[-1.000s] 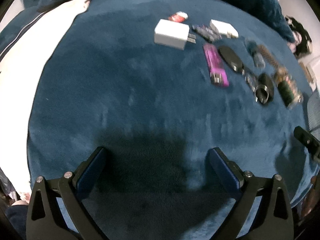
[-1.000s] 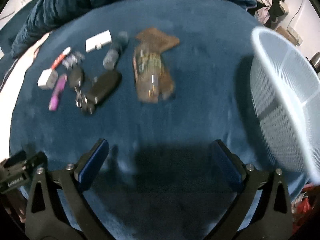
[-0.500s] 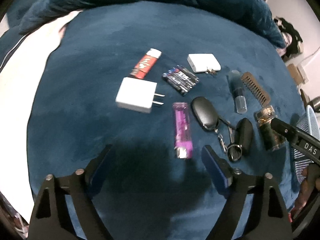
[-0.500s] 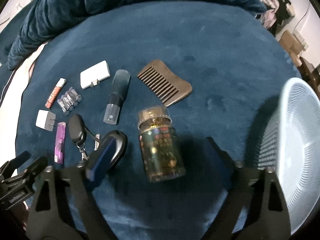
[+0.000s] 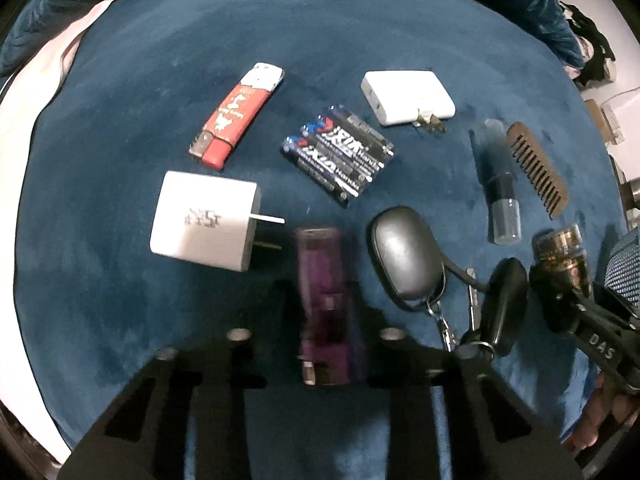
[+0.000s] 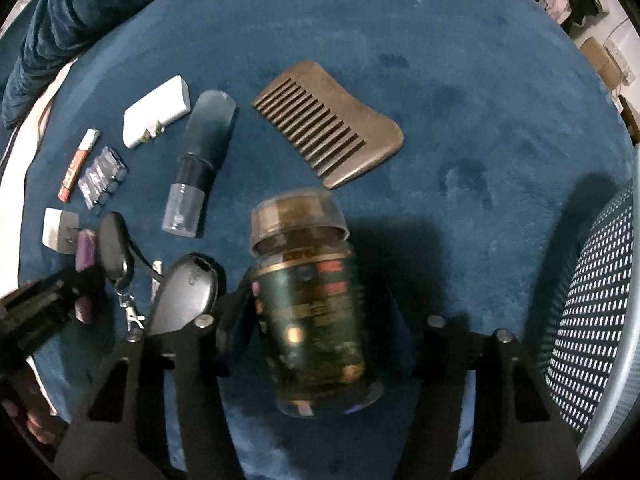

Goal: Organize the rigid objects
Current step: 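Grasp the pink lighter with the left tool while the right tool grasps the brown jar, then carry the pink lighter and brown jar over the white basket with both tools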

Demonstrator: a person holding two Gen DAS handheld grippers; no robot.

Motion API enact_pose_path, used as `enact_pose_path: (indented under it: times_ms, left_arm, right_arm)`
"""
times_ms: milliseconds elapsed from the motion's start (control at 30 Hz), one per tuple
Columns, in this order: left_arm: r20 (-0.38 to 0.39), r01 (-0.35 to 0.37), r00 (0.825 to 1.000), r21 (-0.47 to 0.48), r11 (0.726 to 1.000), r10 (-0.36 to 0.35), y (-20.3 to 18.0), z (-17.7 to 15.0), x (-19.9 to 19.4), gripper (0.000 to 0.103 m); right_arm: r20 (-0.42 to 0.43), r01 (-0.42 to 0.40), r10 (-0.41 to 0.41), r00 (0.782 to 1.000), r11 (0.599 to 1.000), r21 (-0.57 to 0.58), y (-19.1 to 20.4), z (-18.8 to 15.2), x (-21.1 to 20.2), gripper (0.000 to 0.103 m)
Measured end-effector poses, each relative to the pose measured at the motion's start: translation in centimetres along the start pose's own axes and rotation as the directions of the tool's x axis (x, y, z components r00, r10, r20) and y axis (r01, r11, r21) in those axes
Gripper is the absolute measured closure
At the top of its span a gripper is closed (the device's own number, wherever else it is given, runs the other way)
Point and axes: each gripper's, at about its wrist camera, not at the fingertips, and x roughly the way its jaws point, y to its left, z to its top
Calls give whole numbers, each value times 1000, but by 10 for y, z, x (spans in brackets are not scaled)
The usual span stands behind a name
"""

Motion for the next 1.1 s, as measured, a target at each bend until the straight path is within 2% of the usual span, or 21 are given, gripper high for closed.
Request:
enact_pose_path:
  times_ms: [167, 400, 567, 800, 1100]
  left_arm:
    - [11, 51, 999, -53, 997, -50, 16, -6, -15, 82]
    - [40, 39, 999, -44, 998, -37, 17, -30, -31, 82]
    - [51, 42, 998, -35, 999, -40, 12, -36, -42, 82]
    - [76, 25, 997, -11, 1000, -24, 6, -51, -61, 82]
    - [105, 0, 994, 18, 1000, -2, -6, -68, -82, 82]
  right_arm:
    - [44, -50, 50, 998, 999, 9, -3, -15, -16, 55]
    - [70, -99, 98, 993, 995, 16, -2, -56, -38, 56]
    - [82, -116, 113, 990, 993, 28, -8, -71, -50, 56]
    - [110, -121, 117, 987, 992, 28, -1, -65, -62, 56]
    - [134, -133, 126, 983, 990, 41, 0, -83, -83, 56]
